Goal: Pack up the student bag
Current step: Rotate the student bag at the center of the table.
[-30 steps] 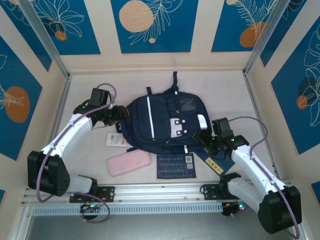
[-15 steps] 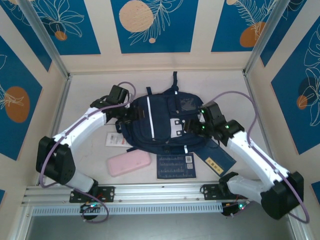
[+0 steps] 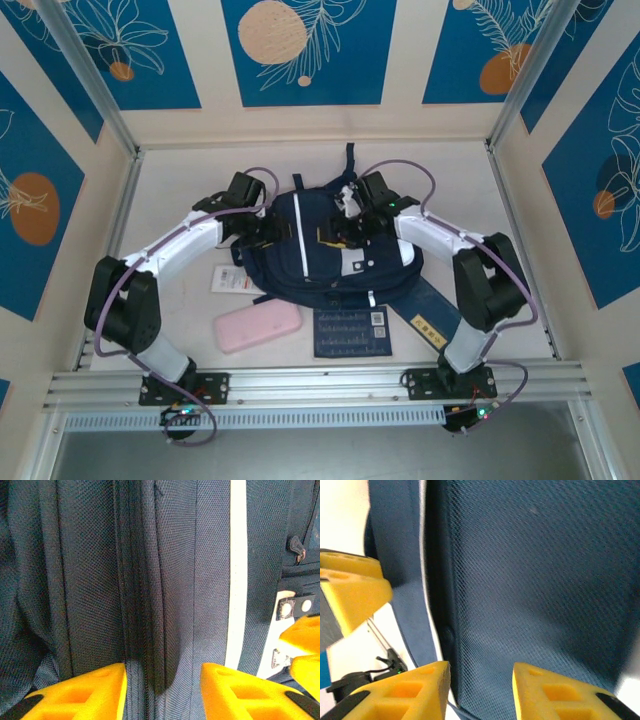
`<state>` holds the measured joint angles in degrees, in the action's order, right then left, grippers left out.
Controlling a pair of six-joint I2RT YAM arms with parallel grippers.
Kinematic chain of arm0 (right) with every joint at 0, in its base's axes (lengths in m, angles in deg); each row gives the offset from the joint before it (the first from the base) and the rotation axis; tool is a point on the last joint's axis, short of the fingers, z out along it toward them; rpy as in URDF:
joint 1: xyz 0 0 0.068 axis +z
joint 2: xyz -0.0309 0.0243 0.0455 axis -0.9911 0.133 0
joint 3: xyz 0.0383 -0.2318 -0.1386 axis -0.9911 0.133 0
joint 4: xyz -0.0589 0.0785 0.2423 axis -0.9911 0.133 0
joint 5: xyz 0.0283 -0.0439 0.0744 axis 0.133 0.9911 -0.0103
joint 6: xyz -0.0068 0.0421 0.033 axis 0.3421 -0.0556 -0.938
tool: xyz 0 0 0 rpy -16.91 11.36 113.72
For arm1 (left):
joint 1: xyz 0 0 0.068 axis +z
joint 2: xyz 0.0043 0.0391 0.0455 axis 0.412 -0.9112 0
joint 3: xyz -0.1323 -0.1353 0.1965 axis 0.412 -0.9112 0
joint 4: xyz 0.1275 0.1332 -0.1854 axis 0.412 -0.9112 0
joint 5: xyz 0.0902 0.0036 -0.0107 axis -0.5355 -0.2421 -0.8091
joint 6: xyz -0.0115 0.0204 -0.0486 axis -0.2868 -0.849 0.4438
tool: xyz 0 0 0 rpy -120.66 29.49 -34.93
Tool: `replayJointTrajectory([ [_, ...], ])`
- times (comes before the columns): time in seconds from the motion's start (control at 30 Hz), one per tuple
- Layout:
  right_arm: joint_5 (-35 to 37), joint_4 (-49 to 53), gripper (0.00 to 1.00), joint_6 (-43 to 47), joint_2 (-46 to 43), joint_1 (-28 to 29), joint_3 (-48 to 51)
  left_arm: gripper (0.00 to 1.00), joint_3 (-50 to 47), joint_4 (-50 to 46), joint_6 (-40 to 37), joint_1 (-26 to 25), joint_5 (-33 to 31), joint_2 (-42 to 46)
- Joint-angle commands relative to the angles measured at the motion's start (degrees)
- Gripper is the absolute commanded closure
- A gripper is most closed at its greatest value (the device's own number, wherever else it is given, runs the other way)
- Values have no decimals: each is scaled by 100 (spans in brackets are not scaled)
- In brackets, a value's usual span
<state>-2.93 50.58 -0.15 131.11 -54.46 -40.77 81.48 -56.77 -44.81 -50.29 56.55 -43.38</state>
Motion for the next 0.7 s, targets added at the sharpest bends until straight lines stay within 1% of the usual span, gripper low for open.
replayJointTrajectory([
  [0.0,-506,-179,63,32,287,118,-366,60,-24,126,77,-41,158,-58],
  [0.17,-759,-245,66,45,750,302,-705,64,-63,249,174,-36,309,-155],
  [0.37,-1059,-334,70,53,1069,476,-818,66,-103,339,280,-30,393,-178],
  [0.5,-1165,-458,77,16,1149,523,-761,69,-171,441,361,-15,467,-156],
  [0.57,-1152,-478,83,-16,1186,533,-765,70,-199,502,398,-6,535,-140],
  [0.63,-991,-399,96,-3,1190,548,-778,71,-186,488,401,19,542,-98],
  [0.67,-901,-329,100,8,1167,538,-804,71,-168,431,391,36,486,-42],
])
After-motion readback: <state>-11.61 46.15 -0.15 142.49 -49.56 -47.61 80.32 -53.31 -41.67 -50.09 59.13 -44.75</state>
